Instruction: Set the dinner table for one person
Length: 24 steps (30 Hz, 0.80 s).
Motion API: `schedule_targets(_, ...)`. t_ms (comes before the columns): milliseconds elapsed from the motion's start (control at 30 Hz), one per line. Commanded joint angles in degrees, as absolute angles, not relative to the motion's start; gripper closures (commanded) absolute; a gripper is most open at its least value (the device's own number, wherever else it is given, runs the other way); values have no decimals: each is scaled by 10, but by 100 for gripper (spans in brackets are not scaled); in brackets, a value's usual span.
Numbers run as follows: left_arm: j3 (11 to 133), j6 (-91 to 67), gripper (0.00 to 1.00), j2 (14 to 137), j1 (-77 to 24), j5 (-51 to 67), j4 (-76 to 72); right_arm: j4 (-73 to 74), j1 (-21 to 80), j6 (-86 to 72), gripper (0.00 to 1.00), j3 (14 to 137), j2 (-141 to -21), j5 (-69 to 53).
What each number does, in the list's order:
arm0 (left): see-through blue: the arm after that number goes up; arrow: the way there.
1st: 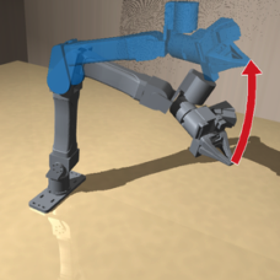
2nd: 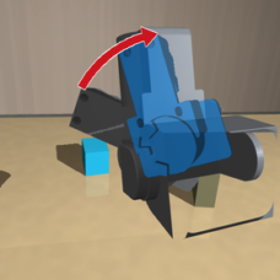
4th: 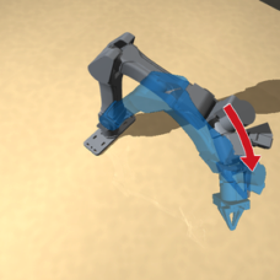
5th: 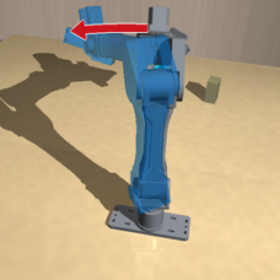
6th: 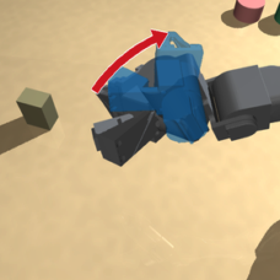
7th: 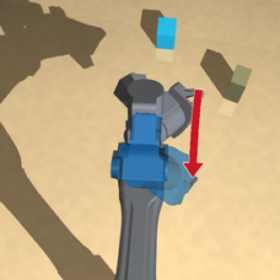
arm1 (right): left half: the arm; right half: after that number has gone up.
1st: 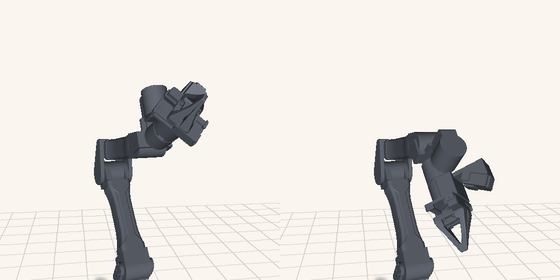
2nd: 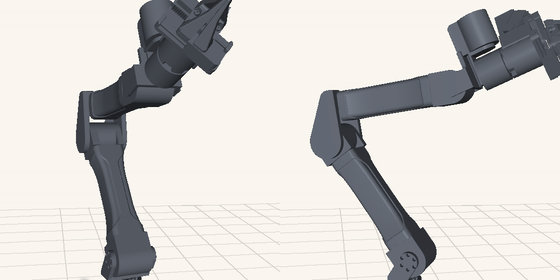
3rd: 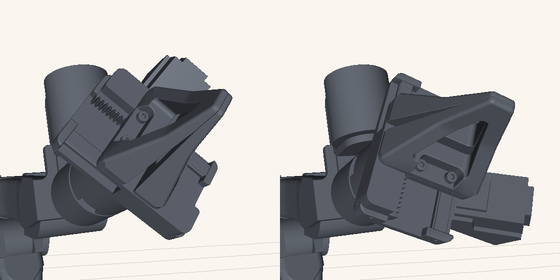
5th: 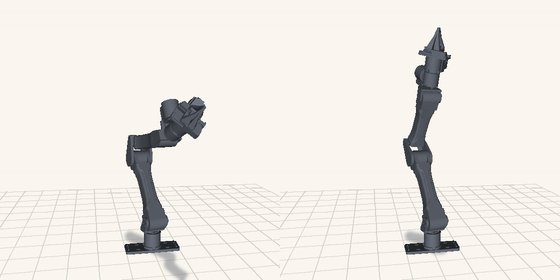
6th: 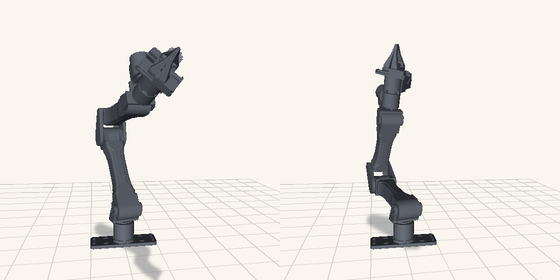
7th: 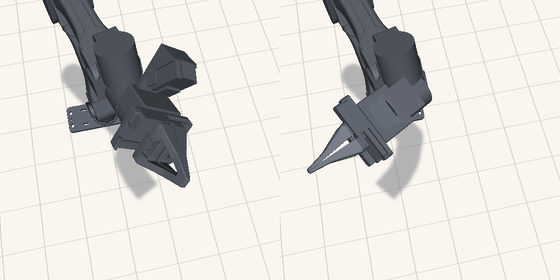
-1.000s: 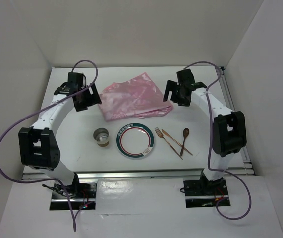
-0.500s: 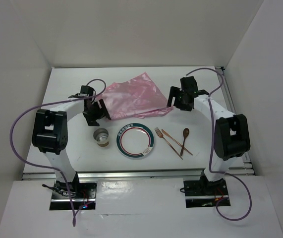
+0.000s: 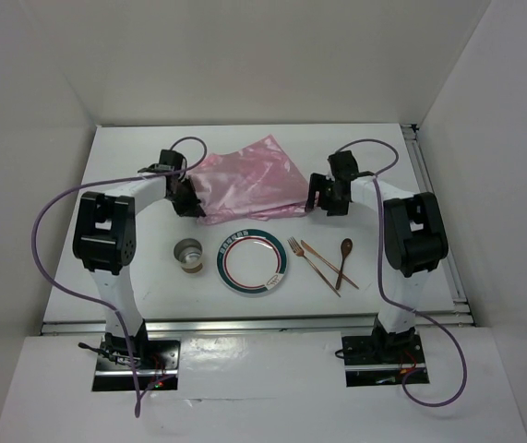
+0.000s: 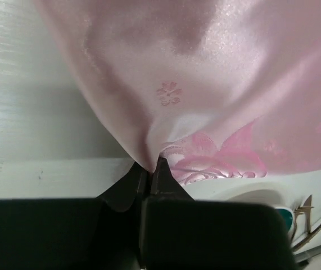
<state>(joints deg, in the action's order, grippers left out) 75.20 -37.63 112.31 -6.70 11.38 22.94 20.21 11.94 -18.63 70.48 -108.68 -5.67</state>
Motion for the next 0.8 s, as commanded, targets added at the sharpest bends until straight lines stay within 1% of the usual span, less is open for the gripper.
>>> schedule_targets(0,817,-347,100,1129,-69,127,256,191,110,-210,18,740,-1091,-118)
schedule_targets(200,924,-310,100,1104,-69,142,301,160,110,-322,23,699,-1069,-160)
schedule_targets(233,934,-303,100,1104,-69,167,308,160,110,-344,23,699,-1076,-160)
schedule_targets(400,983,-298,100,1093,-82,207,308,153,116,-376,24,688,-1091,-169)
schedule_targets(467,993,-303,100,1086,-82,222,308,142,123,-390,27,682,-1091,-150)
schedule_targets(533,1007,-303,100,1085,-87,228,308,136,139,-390,30,682,-1085,-133)
schedule_targets(567,1012,-309,100,1080,-87,229,308,136,139,-390,36,682,-1085,-125)
schedule_targets(633,1028,-309,100,1080,-87,239,308,136,146,-396,43,688,-1109,-132)
schedule_targets(700,1036,-315,100,1089,-92,253,301,136,146,-419,43,688,-1114,-132)
schedule_targets(767,1048,-315,100,1096,-92,261,306,124,152,-438,39,681,-1121,-109)
